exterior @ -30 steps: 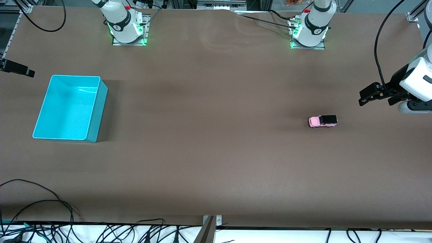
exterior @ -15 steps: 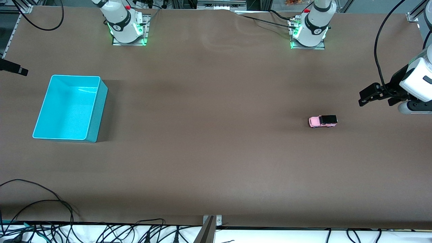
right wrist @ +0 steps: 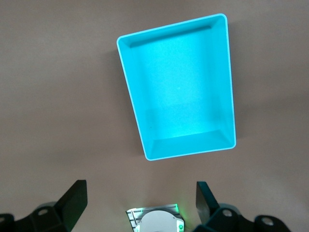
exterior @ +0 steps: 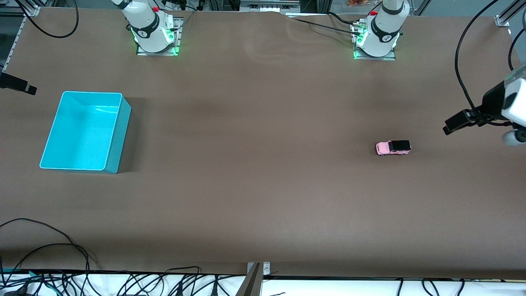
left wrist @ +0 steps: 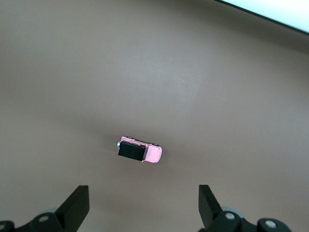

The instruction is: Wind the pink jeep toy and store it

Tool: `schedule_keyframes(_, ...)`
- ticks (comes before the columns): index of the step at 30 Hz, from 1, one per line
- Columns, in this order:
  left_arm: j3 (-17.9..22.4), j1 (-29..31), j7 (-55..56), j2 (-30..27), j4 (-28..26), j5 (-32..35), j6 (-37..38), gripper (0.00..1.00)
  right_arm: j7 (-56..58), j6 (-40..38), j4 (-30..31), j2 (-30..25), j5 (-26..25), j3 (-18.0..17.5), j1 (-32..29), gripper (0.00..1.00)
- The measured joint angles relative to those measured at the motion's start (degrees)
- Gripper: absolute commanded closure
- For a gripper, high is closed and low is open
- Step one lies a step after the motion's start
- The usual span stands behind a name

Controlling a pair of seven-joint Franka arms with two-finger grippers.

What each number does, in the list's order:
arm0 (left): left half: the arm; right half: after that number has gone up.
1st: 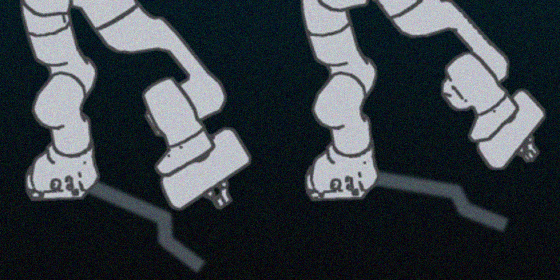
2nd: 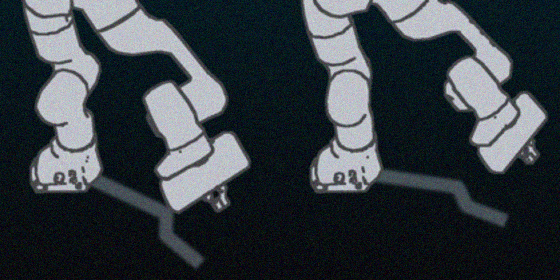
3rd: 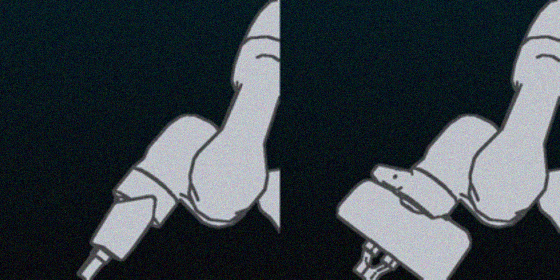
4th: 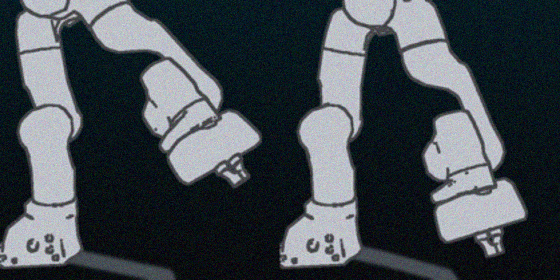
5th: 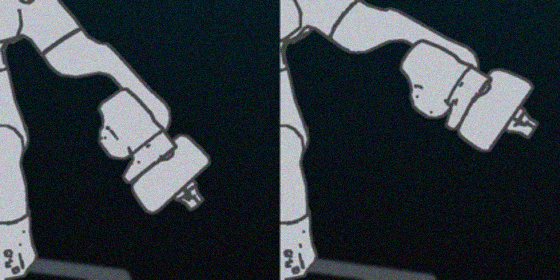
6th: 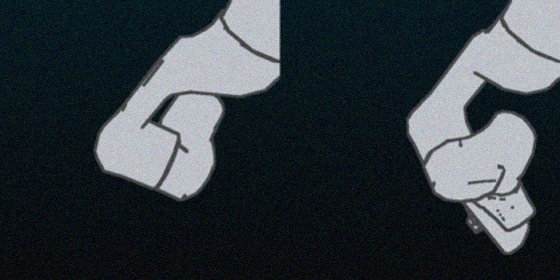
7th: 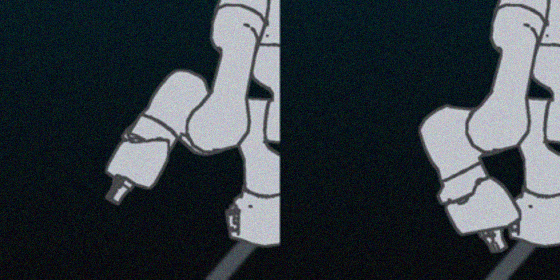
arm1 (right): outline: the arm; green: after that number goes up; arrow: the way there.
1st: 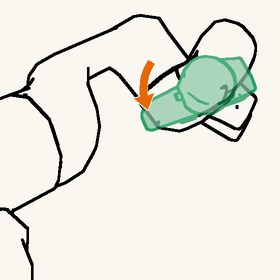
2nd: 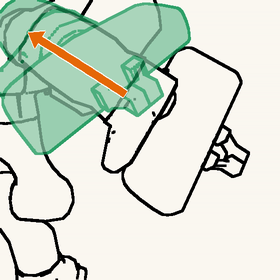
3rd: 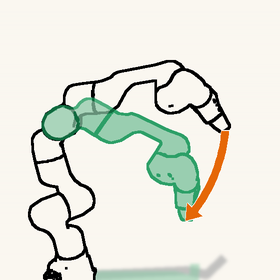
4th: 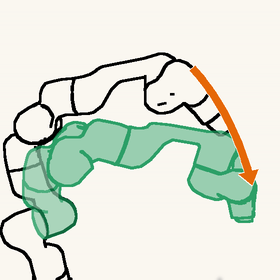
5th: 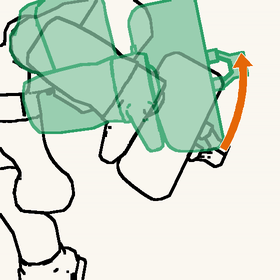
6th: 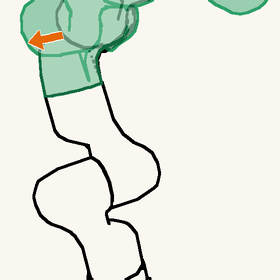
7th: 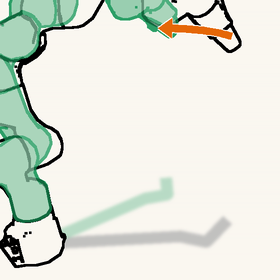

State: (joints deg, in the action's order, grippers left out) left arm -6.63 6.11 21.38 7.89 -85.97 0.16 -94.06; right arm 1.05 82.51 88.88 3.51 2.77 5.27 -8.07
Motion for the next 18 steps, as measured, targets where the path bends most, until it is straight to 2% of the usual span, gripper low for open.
schedule_keyframes(8, 0.04, 1.24, 12.28, 1.28, -0.59, -0.01, 0.22, 0.00, -0.10, 0.49, 0.00, 0.07, 0.00, -0.89, 0.11, 0.00)
schedule_keyframes(18, 0.07, 2.20, 30.55, 2.52, -4.41, -1.00, 0.13, 0.00, -0.10, 0.50, 0.00, 0.13, 0.00, -0.88, 0.09, 0.00)
